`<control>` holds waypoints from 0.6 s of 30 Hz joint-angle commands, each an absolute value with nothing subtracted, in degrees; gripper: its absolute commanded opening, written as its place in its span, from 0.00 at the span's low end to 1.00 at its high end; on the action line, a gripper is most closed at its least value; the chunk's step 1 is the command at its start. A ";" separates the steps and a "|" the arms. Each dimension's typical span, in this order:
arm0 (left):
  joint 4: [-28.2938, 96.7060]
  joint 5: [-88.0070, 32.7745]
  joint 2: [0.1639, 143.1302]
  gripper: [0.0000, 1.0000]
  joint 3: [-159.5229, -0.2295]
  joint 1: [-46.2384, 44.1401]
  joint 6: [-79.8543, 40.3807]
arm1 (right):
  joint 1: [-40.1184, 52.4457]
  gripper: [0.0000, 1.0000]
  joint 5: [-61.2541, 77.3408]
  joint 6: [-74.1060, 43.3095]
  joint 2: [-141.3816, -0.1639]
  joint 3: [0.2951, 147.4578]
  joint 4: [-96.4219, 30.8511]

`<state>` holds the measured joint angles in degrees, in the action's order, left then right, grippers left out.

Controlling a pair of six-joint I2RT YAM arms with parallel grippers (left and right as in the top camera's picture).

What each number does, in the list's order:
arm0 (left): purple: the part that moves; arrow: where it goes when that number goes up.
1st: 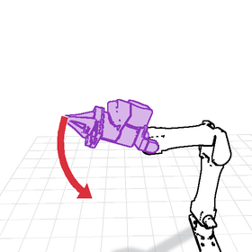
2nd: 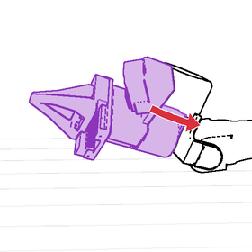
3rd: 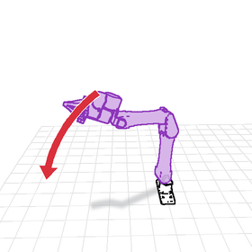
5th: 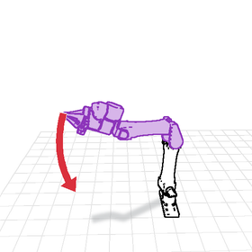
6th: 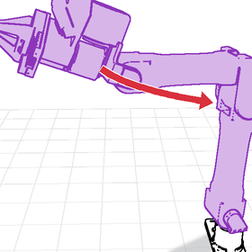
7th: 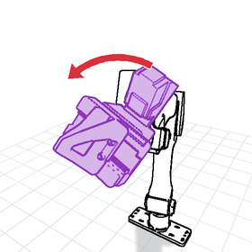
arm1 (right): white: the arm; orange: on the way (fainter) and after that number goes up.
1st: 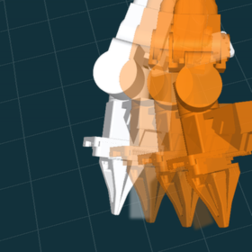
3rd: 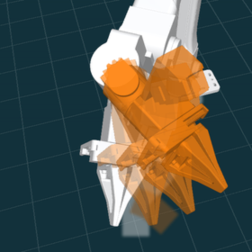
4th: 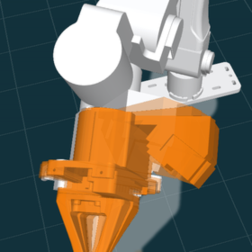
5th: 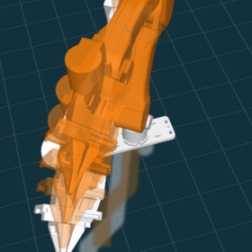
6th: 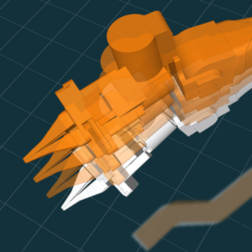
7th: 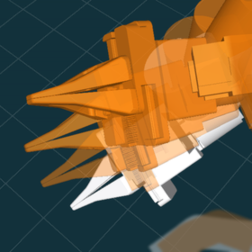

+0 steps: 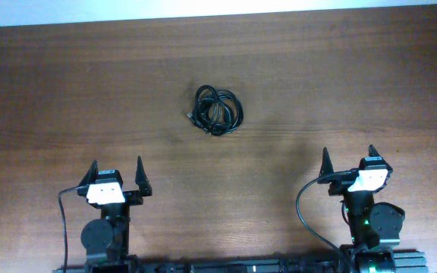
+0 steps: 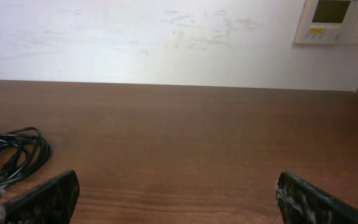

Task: Untangle cables
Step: 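Open both grippers and move them toward the black cable bundle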

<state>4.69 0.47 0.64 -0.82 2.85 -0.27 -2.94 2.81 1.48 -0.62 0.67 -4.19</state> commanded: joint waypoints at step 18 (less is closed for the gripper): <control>29.82 -31.73 44.91 0.99 -59.46 3.64 10.87 | -2.66 0.99 39.86 4.58 -24.77 41.63 -4.91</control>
